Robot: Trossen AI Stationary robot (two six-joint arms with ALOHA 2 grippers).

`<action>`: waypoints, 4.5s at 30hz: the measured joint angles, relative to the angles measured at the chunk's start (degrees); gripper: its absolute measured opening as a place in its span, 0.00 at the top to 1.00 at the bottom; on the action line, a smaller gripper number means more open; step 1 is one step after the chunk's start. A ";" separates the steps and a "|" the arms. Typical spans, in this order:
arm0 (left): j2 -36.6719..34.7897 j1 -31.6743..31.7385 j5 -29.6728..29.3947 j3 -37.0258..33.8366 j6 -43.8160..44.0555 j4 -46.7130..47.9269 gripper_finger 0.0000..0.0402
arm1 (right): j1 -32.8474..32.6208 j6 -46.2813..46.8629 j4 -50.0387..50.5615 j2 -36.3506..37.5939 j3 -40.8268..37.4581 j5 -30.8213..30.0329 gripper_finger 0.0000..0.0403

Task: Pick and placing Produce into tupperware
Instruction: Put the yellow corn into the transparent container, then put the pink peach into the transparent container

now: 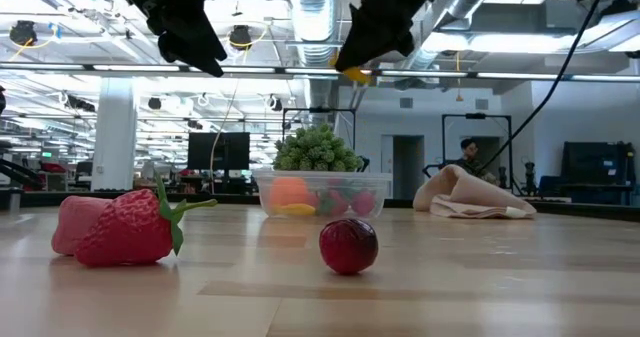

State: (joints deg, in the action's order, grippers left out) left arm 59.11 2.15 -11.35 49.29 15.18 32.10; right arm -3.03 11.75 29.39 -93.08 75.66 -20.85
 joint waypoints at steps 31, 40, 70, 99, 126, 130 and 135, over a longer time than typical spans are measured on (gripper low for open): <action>0.00 -2.27 -3.08 0.01 3.28 -2.18 0.36 | 8.07 2.29 -19.78 -0.02 -17.37 8.00 0.94; 0.00 -2.27 -3.97 0.01 3.50 -2.21 0.36 | 8.07 5.25 -22.84 -0.02 -19.96 8.20 0.94; 0.00 -2.85 -5.86 0.03 3.67 -0.52 0.36 | 7.04 8.33 -24.90 -9.20 -17.99 12.03 0.86; 0.00 -8.83 8.51 0.01 -1.37 -5.98 0.36 | -3.94 6.49 -7.38 22.88 -17.97 11.83 0.57; 2.87 -31.09 11.89 -20.68 9.22 -32.65 0.36 | -46.69 52.10 28.54 25.31 -17.99 -5.09 0.67; 9.50 -33.87 11.10 -21.82 8.26 -39.79 0.36 | -50.15 58.20 32.10 25.31 -17.99 -6.81 0.67; 17.95 -35.55 10.51 -21.82 8.50 -45.54 0.36 | -52.06 61.90 32.79 25.31 -17.99 -7.88 0.67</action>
State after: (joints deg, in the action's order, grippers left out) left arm 77.06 -33.39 -0.84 27.46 23.68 -13.44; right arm -55.08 73.65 62.18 -67.77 57.67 -28.73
